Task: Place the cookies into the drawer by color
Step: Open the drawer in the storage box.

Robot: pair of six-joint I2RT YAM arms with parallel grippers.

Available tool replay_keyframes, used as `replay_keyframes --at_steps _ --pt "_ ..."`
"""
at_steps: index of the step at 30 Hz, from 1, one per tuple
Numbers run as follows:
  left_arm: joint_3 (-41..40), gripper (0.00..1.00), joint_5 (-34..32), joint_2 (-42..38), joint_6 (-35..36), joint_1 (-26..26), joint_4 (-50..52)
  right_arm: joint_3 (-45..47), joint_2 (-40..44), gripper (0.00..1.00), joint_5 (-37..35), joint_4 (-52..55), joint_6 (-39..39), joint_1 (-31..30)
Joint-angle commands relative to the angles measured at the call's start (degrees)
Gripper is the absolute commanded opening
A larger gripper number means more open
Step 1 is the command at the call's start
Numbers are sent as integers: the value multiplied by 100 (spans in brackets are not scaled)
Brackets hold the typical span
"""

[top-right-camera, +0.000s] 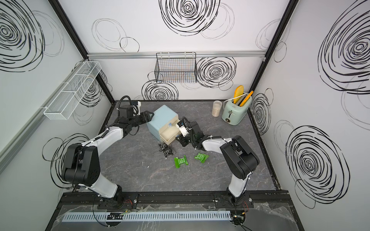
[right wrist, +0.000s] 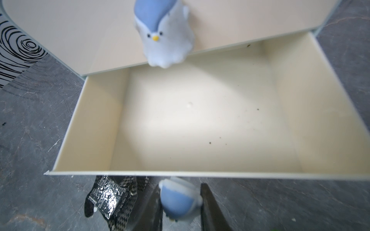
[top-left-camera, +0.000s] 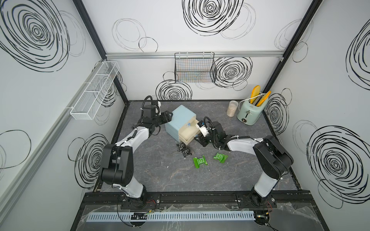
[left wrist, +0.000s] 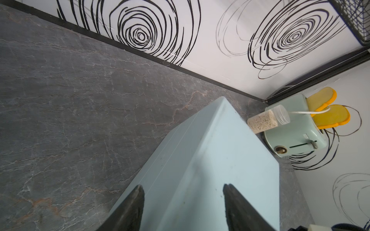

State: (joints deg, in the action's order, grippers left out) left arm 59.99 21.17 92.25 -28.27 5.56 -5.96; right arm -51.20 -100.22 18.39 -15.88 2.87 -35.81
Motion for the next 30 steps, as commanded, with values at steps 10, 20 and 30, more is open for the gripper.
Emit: replay_keyframes --at_steps 10,20,30 --pt "132 89 -322 -544 237 -20 303 -13 274 62 5 560 -16 124" --pt "-415 91 -866 -1948 460 -9 971 244 824 74 105 1066 226 293" --pt "-2140 84 -964 -3798 24 928 1377 1162 1439 69 612 1508 869 299"
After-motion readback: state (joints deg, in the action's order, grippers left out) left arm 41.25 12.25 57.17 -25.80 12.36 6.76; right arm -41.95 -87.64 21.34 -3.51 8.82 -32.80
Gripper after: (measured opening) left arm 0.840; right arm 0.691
